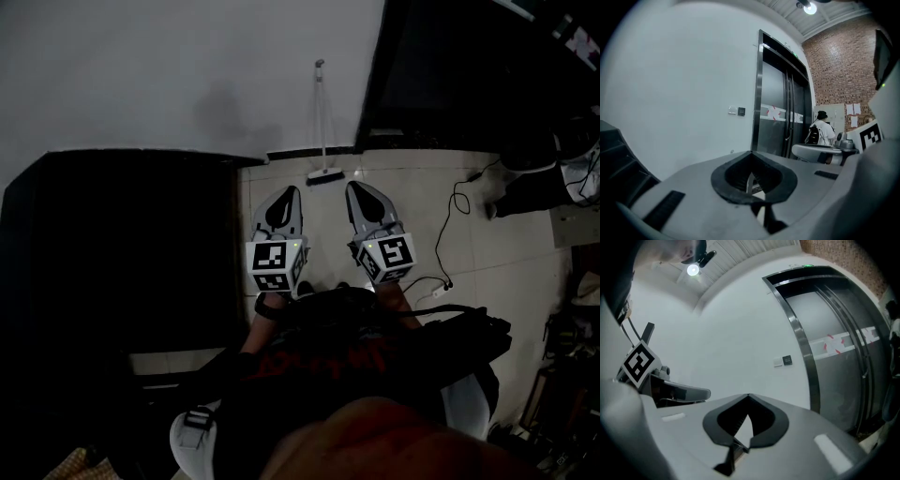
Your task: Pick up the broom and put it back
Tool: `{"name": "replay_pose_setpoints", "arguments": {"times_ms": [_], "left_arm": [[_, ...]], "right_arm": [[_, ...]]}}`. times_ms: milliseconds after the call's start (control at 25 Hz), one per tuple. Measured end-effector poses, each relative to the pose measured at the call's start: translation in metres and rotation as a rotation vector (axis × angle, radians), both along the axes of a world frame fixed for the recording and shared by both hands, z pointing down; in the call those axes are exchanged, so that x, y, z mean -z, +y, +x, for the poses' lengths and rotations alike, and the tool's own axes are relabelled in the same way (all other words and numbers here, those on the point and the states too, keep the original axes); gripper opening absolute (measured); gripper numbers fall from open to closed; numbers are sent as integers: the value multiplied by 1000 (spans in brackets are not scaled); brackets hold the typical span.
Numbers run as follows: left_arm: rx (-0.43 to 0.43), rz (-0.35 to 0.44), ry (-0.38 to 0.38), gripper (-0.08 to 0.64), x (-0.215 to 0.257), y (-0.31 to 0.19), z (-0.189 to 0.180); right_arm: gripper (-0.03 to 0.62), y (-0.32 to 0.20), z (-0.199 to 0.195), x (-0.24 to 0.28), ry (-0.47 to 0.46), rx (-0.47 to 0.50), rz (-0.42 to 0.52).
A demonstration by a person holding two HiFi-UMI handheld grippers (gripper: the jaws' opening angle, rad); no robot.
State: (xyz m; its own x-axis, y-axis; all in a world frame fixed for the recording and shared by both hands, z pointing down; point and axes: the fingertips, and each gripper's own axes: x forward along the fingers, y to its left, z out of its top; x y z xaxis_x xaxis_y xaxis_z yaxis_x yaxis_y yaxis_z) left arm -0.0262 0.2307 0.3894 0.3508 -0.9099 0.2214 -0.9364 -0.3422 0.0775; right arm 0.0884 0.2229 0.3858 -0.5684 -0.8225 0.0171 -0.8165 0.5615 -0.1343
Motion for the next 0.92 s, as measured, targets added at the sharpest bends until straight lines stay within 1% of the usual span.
{"name": "replay_pose_setpoints", "arguments": {"times_ms": [120,280,400,720,920], "left_arm": [[-3,-5,8,5,-11,0,1],[-12,-11,-5,5,-5,-1,8],[-18,-13,0,5,-14,0,0],[-21,-13,-12,5,-2,0,8],[-15,-8,-12,5,1,2,5]], "right_arm": [[0,0,0,-8,-3,2,-11],[0,-2,6,-6,-11,3,-25],[0,-1,-5,-16,-10,8,-34],[0,-2,-1,-9,-14,24,-46],[0,0,-5,-6,-5,34,-44]]}}
